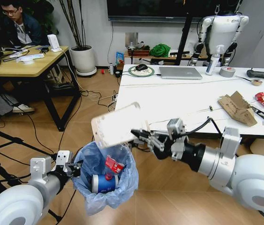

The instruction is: Pick up the trash bin and place the trash from the table into it.

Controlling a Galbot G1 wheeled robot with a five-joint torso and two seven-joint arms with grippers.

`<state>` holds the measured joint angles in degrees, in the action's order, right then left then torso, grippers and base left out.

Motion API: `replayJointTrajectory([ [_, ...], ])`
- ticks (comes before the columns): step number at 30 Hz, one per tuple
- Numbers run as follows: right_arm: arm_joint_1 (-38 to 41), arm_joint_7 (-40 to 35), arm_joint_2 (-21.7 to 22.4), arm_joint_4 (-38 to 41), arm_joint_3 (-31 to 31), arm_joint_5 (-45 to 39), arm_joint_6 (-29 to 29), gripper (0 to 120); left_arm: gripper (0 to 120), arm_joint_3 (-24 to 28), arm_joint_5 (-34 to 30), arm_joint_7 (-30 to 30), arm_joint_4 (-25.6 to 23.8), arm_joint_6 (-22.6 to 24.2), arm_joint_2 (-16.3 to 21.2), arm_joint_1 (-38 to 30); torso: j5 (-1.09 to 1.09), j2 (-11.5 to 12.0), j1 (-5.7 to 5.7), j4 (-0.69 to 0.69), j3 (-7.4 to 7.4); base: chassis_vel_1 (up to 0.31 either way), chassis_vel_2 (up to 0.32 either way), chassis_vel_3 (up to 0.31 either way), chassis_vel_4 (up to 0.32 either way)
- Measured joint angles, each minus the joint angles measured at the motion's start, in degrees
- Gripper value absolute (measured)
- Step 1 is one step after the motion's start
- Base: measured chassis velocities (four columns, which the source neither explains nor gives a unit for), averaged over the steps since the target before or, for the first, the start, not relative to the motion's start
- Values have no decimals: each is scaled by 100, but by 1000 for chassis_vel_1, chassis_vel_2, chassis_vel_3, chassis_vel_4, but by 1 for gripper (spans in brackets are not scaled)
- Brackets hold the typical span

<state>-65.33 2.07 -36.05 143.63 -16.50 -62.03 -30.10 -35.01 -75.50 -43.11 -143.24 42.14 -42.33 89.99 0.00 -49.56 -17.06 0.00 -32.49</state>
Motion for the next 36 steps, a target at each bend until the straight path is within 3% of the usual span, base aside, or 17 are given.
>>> replayJointTrajectory([
  [3,-549,54,-21,-11,-7,396,3,0,0,6,-1,0,0,0,-1,-5,0,0,0,-1,0,0,0,0,0],
  [11,-964,206,-35,-24,-48,631,-62,2,0,74,3,3,0,0,-6,-24,0,0,0,0,0,0,0,0,0],
  [16,-990,261,-93,-29,-51,641,-228,21,0,52,11,17,0,0,15,39,0,0,0,0,0,0,0,0,0],
  [23,-967,206,-107,-31,-60,619,-279,39,0,20,-2,23,0,0,46,44,0,0,0,0,0,0,0,0,0],
  [30,-565,-782,-274,-35,-431,56,-11,71,0,11,113,320,0,0,-51,207,-1,0,0,1,0,0,0,0,0],
  [31,-565,-782,-274,-35,-431,56,-11,71,0,11,113,320,0,0,-51,207,-1,0,0,1,0,0,0,0,0],
  [34,-435,-1256,-455,-35,-632,-96,172,81,0,5,473,585,0,0,-146,288,-1,0,-1,1,0,0,0,0,0],
  [36,-588,-1598,-786,-36,-914,217,287,91,0,-58,1162,1146,0,0,-314,452,-1,0,-2,1,0,0,0,0,0],
])
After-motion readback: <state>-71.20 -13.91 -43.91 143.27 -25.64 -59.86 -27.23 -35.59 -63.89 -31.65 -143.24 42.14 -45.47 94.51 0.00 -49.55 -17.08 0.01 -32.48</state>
